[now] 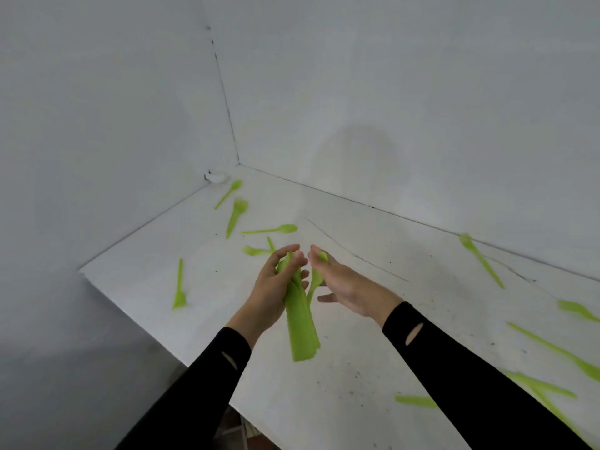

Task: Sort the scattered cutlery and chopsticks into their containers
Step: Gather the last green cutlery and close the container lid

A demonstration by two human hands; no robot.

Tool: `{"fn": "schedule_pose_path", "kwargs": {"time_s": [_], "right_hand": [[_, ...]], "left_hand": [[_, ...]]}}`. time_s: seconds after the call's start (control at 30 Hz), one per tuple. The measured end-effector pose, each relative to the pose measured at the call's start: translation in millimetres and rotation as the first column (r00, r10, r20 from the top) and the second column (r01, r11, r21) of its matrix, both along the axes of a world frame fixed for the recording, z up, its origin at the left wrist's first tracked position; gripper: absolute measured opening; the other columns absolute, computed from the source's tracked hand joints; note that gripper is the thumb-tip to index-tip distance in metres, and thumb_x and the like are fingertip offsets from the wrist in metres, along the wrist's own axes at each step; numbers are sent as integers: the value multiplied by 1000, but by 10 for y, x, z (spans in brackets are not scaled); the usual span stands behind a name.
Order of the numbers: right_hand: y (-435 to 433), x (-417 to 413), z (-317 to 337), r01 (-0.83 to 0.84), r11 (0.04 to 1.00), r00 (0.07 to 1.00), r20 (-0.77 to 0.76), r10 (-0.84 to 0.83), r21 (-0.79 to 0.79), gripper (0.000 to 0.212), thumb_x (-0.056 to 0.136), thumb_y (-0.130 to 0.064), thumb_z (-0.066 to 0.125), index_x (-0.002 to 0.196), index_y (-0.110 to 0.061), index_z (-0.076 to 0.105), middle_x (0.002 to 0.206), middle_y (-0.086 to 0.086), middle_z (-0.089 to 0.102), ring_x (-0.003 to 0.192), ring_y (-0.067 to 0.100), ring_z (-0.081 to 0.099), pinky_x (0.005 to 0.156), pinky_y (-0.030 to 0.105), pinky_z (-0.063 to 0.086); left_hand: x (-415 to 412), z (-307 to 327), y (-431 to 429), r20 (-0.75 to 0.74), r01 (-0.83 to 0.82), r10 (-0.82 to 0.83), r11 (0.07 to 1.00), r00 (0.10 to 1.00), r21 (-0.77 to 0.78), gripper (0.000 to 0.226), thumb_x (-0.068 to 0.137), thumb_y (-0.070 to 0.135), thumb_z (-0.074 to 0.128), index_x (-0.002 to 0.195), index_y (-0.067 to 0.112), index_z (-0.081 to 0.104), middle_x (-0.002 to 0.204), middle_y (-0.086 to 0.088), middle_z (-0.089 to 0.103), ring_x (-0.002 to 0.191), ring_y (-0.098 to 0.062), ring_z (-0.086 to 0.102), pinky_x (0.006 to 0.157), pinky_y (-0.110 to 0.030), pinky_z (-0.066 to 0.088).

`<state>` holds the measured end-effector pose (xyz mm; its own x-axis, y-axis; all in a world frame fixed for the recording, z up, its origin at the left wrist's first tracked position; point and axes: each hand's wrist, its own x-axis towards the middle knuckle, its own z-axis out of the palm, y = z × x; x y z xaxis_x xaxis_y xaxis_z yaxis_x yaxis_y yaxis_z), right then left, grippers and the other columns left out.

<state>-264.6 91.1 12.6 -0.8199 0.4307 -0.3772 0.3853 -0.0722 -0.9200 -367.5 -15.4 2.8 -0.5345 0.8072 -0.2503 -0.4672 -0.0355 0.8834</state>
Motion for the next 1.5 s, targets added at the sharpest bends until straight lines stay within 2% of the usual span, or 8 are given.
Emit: {"fn": "schedule_pose_path", "kwargs": {"time_s": [0.17, 0.43, 0.53, 0.7, 0.83, 1.0, 1.3, 1.5], "right_hand": [[70, -427, 34, 1, 974, 999, -43, -11, -225, 69, 94, -69, 32, 143, -22, 47, 123, 0, 66, 120, 15, 58, 107, 42, 45], [-77, -1171, 20, 169, 976, 983, -44, -176, -139, 54, 100, -60, 28, 146, -32, 36, 130, -7, 46, 109, 17, 57, 98, 37, 50], [97, -1297, -120, 347, 938, 937, 34, -347, -9, 36, 101, -35, 47, 134, -21, 49, 116, -3, 54, 98, 18, 61, 80, 32, 55], [344, -1401, -368, 428, 899, 892, 119, -437, 97, 34, 96, -13, 45, 129, -15, 56, 92, -1, 55, 88, 19, 56, 85, 36, 53], [455, -1501, -506, 285, 883, 919, 157, -363, 372, 36, 96, -14, 45, 129, -11, 58, 117, 2, 55, 109, 19, 53, 86, 29, 44], [600, -1784, -683, 180, 815, 924, 188, -332, 551, 31, 95, -14, 48, 124, -13, 60, 132, 10, 51, 120, 23, 51, 86, 23, 37], [1057, -2140, -928, -180, 640, 930, 341, -136, 747, 61, 91, 1, 41, 146, -26, 41, 157, -2, 29, 143, 19, 25, 110, 35, 36], [1233, -2154, -1183, -227, 201, 968, 243, -61, 953, 45, 62, -5, 79, 105, -14, 70, 95, 6, 65, 78, 28, 65, 60, 36, 53]], "left_hand": [[-210, 121, -74, -55, 218, -218, 976, 974, -19, 45, 85, 26, 66, 125, 8, 58, 92, -7, 66, 73, -13, 63, 66, -24, 53], [-942, 38, -347, 88, 59, -62, 997, 994, 39, 24, 96, -3, 52, 119, 6, 56, 98, -17, 67, 77, -29, 67, 74, -37, 59], [-1305, 21, -458, 140, -89, 81, 995, 987, 47, 34, 95, -7, 49, 123, 9, 60, 99, -17, 65, 73, -27, 66, 75, -40, 60], [-1833, 20, -492, 82, -190, 189, 982, 979, 12, 30, 97, 0, 50, 122, 9, 63, 93, -13, 59, 67, -20, 60, 70, -31, 59], [-2143, 16, -371, 28, -169, 169, 986, 985, -16, 8, 93, 9, 62, 101, 11, 65, 87, -7, 58, 67, -18, 58, 61, -25, 54], [-2476, -58, -131, -134, -76, 58, 988, 989, -136, 26, 87, 8, 71, 113, 11, 66, 89, -8, 59, 71, -18, 60, 63, -26, 55], [-3155, -450, 657, -540, -230, -34, 881, 841, -414, 11, 86, 17, 72, 89, 9, 66, 92, -10, 64, 63, -19, 60, 51, -29, 55], [-3783, -531, 1191, -759, -385, -129, 800, 639, -460, 18, 89, 27, 65, 100, 13, 66, 94, -3, 63, 66, -18, 64, 65, -39, 61]]}}
